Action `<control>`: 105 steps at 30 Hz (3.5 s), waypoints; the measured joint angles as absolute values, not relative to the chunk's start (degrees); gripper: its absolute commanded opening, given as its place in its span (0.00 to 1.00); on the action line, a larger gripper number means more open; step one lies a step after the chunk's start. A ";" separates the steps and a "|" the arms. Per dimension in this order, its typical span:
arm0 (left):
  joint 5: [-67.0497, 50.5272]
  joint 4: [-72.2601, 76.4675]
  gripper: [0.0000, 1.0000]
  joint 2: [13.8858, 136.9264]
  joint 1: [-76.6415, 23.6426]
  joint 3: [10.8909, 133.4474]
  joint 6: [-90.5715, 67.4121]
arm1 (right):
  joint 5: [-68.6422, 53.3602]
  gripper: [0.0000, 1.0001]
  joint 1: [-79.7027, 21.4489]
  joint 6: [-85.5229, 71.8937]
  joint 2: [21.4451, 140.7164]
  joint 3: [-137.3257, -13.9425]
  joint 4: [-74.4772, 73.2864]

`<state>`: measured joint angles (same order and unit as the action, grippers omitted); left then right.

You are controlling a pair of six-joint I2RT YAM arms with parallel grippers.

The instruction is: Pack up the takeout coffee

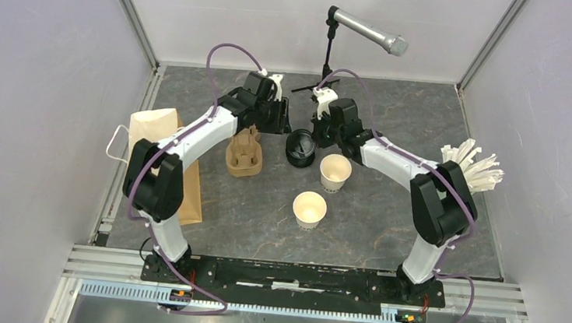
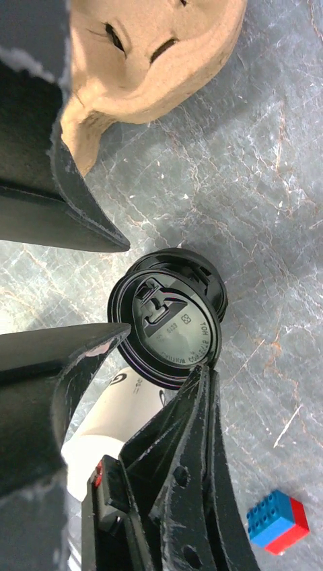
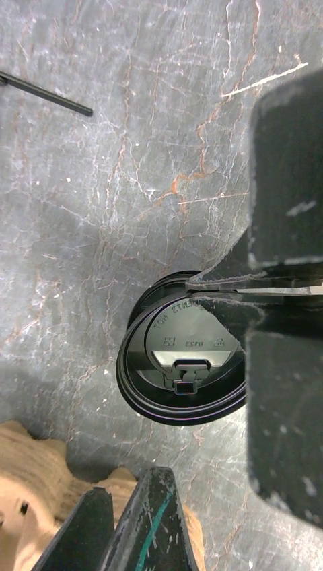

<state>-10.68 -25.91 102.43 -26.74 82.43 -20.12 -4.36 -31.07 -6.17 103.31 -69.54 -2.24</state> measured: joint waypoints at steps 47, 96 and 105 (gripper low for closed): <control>-19.75 -29.39 0.02 93.10 -28.38 77.38 -20.47 | -12.01 0.45 -31.00 -13.47 82.06 -57.10 0.97; -54.35 13.93 0.02 77.21 -36.51 57.91 -68.45 | -37.17 0.98 -31.09 17.45 46.68 -14.46 74.35; -54.33 13.91 0.02 77.21 -36.69 57.69 -68.47 | -38.85 0.98 -31.42 18.50 46.74 -15.68 73.14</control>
